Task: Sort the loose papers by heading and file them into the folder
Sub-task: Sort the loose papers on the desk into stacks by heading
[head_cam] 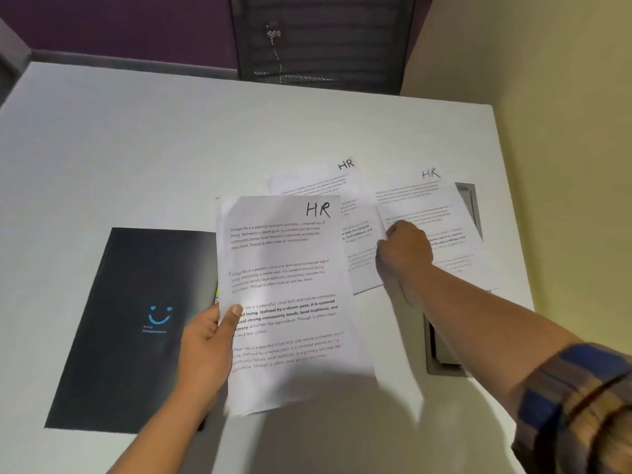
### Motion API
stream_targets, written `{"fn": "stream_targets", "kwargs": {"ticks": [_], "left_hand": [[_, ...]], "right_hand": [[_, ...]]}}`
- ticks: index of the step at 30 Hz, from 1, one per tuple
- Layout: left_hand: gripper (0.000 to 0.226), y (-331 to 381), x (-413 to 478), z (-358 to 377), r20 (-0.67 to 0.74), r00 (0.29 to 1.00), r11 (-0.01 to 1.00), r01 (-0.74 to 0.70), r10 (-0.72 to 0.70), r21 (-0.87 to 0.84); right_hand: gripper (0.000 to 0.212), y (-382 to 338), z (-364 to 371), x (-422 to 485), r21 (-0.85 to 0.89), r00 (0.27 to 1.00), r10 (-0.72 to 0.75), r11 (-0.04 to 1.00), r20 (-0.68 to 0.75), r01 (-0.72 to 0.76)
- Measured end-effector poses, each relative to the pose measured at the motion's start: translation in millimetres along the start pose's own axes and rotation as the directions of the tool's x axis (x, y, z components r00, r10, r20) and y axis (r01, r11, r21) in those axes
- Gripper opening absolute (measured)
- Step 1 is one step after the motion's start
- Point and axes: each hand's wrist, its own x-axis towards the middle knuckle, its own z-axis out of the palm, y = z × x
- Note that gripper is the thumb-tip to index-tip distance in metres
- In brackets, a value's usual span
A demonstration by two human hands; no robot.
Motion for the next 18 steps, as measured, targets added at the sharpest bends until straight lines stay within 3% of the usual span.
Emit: {"fn": "stream_targets", "kwargs": {"ticks": [2, 6, 9, 14, 18], "left_hand": [[0.019, -6, 5, 2, -0.008, 1.000, 1.000, 0.019, -0.019, -0.007], [0.019, -10, 13, 13, 0.003, 0.999, 0.999, 0.034, -0.033, -0.039], [0.019, -16, 17, 19, 0.036, 0.999, 0.999, 0.037, -0.036, -0.021], [0.018, -19, 21, 28, 0.059, 0.997, 0.999, 0.044, -0.042, -0.029], [0.018, -20, 20, 35, 0.080, 0.995, 0.997, 0.065, -0.063, -0.035]], "right_hand": [[0.003, 2, -1, 7, 0.126, 0.999, 0.002, 0.992, 0.050, -0.008], [0.031, 22, -23, 15, 0.362, 0.996, 0.080, 0.928, 0.036, -0.087], [0.040, 56, -48, 15, 0.411, 0.990, 0.134, 0.901, 0.047, -0.142], [0.020, 109, -88, 23, 0.286, 0.963, 0.262, 0.919, 0.067, -0.270], [0.019, 125, -94, 32, 0.090, 0.954, 0.292, 0.950, 0.073, -0.297]]}}
